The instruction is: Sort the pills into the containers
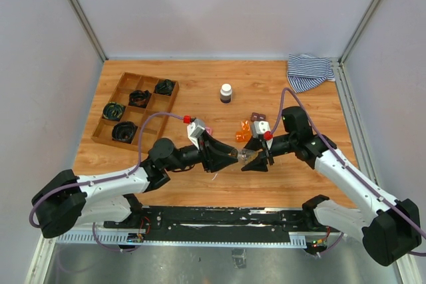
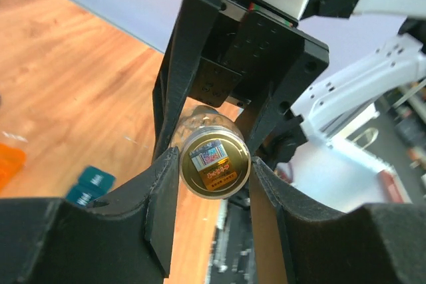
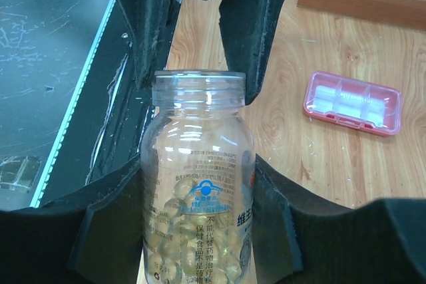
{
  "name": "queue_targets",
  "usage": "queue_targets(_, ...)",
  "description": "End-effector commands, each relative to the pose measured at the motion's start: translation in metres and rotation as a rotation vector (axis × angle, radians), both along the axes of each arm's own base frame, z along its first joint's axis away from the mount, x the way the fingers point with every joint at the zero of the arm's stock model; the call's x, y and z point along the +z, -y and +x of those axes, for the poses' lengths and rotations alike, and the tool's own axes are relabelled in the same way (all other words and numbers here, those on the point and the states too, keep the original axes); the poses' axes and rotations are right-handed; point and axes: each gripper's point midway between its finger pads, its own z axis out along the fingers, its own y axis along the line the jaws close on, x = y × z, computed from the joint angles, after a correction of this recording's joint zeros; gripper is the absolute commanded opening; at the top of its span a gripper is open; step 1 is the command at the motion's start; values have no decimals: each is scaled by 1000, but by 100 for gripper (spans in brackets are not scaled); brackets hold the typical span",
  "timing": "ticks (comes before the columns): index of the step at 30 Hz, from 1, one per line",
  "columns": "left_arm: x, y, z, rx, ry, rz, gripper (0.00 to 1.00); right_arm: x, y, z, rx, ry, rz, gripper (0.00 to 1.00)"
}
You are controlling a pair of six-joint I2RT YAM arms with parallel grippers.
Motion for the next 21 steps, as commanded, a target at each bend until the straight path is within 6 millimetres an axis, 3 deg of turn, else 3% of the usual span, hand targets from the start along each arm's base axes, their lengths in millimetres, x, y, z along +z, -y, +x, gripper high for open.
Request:
queue_targets(1,8,-5,7,74,-392,-146,0,11,0,12,-12,72,18,1)
queue_targets(6,-4,1,6,148,-531,-128,0,10,0,14,-19,67,13,1)
queue_targets(13,-15,-6,21,293,-481,-75,3,10,0,14,-20,67,13,1)
queue_targets(21,-13,-14,32,363,-389,-47,51,10,0,14,-21,68,14,0)
